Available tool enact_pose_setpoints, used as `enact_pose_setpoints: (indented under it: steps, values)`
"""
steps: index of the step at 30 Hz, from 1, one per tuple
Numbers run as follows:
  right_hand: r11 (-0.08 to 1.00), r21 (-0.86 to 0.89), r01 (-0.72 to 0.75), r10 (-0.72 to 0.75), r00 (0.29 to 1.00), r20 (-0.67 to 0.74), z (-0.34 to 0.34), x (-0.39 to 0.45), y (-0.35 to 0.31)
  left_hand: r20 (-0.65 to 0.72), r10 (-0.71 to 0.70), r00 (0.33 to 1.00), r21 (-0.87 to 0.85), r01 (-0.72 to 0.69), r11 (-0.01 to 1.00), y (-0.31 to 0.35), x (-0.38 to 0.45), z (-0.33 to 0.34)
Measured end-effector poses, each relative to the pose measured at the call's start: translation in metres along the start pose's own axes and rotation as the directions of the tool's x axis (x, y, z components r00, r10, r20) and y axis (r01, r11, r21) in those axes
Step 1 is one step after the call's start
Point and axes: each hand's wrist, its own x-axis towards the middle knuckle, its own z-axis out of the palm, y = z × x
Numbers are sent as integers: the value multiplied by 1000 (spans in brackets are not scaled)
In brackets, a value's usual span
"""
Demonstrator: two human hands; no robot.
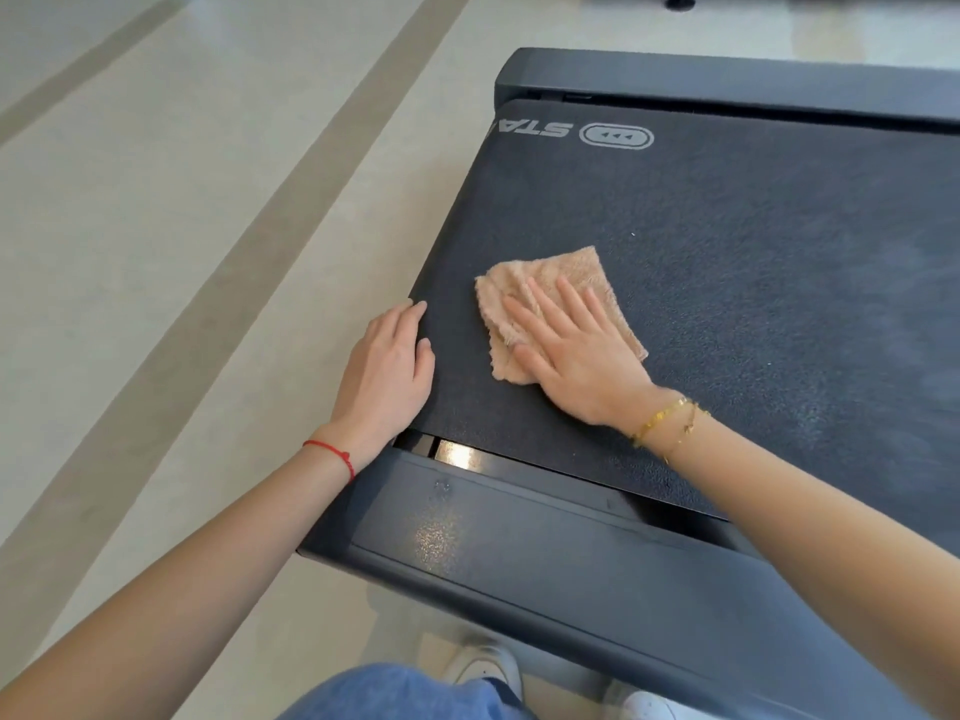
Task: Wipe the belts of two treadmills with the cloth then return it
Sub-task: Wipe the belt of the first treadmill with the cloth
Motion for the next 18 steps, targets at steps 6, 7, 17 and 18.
enact_pose_setpoints:
  steps: [6,7,17,18]
  values:
    - [995,17,98,-98,995,-16,2,-12,16,-2,74,997,40,-73,997,19,49,15]
    - [998,10,58,-58,998,-37,0,0,26,3,84,996,49,-84,995,21,55,17]
    - [986,18,-164,165,985,-50,-25,165,89,9,60,998,128,-61,990,32,68,27]
    - [986,23,-166,167,985,-52,-25,179,83,8,59,998,128,-60,990,32,68,27]
